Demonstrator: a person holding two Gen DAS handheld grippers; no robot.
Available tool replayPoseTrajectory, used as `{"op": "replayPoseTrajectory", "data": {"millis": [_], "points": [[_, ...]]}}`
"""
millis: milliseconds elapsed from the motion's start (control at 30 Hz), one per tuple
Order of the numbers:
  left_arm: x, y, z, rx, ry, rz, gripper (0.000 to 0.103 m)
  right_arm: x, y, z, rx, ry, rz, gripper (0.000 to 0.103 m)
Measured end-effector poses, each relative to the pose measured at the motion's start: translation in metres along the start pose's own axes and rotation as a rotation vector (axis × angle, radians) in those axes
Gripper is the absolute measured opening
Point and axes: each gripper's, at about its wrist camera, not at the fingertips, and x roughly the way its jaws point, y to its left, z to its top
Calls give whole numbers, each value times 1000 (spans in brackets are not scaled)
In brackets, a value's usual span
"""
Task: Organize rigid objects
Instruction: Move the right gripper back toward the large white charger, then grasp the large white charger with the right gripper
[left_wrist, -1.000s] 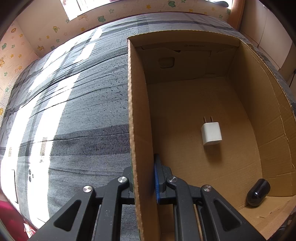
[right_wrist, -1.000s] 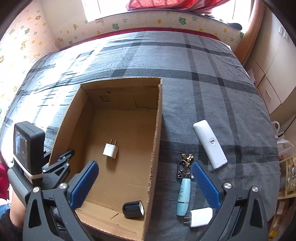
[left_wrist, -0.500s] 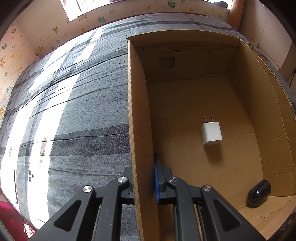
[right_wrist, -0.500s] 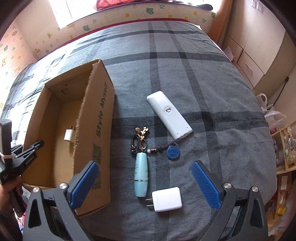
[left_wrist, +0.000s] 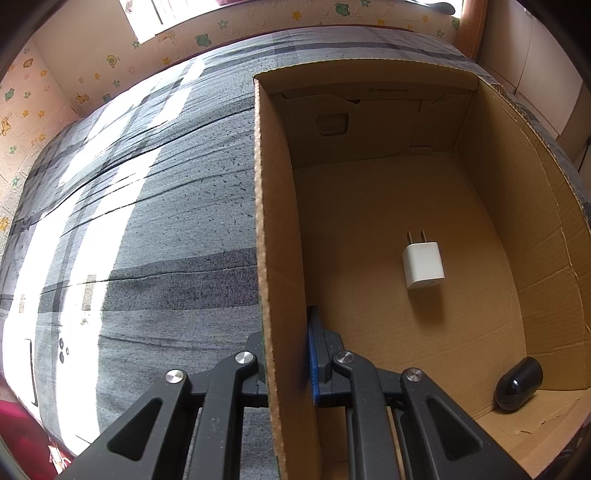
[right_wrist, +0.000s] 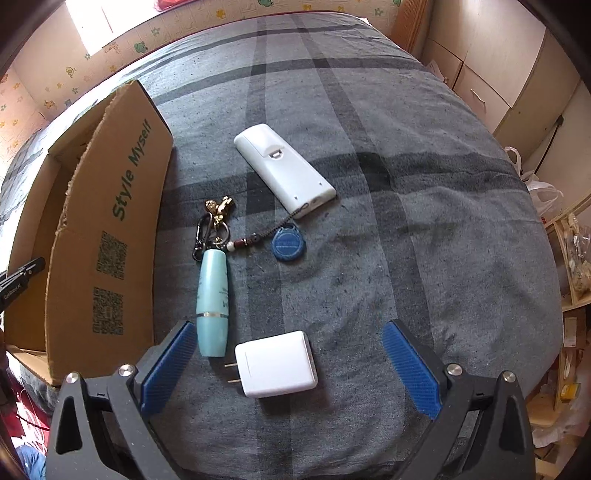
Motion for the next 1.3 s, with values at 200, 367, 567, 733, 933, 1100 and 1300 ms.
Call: {"op": "replayPoseTrajectory", "data": {"millis": [200, 367, 567, 733, 933, 1100, 1300], "points": [[2, -2, 0, 1, -2, 5, 13, 14, -4, -13, 11, 31, 1, 103], [2, -3, -1, 1, -1, 8, 13, 23, -2, -22, -14, 53, -14, 102], [2, -3, -1, 1, -1, 9, 13, 27, -1, -27, -25, 71, -7, 101], [2, -3, -1, 1, -1, 9, 13, 33, 1, -27, -25, 93, 18, 95], [2, -3, -2, 3, -2, 13, 13, 38, 3, -35, -25, 129, 52, 60], [4, -3, -2, 6, -2, 15, 13, 34, 5, -38, -42, 105, 41, 59], [3, -4, -2, 7, -3, 16, 13, 24, 7, -29, -34, 91, 37, 59]]}}
